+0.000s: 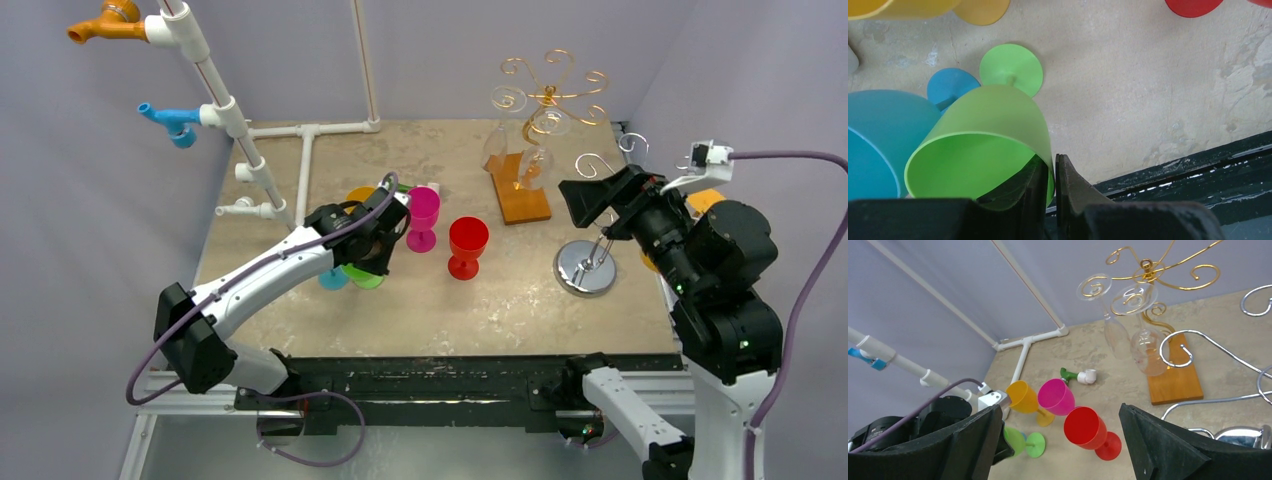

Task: Take the wine glass off the wine glass rack
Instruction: Place the wine glass at the center of the board.

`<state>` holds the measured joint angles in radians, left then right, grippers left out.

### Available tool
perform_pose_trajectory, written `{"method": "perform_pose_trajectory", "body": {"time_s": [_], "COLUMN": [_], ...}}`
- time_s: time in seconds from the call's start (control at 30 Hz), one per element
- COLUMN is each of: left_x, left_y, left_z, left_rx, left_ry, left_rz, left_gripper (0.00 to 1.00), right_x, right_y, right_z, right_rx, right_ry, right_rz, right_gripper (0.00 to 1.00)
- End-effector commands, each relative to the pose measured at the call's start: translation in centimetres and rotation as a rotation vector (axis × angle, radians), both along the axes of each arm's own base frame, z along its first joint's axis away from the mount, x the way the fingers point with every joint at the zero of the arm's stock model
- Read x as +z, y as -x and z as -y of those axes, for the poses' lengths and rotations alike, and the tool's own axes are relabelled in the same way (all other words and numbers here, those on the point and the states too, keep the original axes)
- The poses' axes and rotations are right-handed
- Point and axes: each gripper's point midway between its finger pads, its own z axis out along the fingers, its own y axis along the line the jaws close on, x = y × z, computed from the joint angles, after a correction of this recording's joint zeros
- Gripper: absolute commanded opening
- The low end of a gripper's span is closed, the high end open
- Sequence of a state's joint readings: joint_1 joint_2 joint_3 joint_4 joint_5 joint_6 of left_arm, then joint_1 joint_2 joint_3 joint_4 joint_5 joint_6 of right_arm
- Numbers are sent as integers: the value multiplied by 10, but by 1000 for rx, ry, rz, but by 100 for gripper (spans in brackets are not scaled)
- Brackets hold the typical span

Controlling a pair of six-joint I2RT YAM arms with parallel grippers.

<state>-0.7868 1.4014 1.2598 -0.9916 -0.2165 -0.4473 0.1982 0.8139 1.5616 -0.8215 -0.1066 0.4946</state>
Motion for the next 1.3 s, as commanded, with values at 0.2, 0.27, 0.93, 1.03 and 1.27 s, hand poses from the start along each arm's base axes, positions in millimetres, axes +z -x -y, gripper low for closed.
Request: {"method": "perform_pose_trajectory", "body": {"time_s": [0.2,0.27,0.93,1.03,1.27], "left_x": [18,19,47,61,116], "left_y": [-27,-29,-34,-36,-38], "left_z": [17,17,10,13,33], "left_rx": [-23,-22,-41,-49,-117], "left_ry": [22,19,38,65,226], "left_rz": [89,97,195,227,335], "left_gripper": [31,33,53,57,66], "right_x": [-3,-2,-2,-3,-18], "right_y": [14,16,16,16,22], "right_z": [43,45,60,69,107], "right_rx": [-211,-224,-303,-348,-550], "right_ry": [61,61,81,102,183], "right_rz": [-1,2,-5,-16,-110], "right_gripper": [99,99,99,99,99]}}
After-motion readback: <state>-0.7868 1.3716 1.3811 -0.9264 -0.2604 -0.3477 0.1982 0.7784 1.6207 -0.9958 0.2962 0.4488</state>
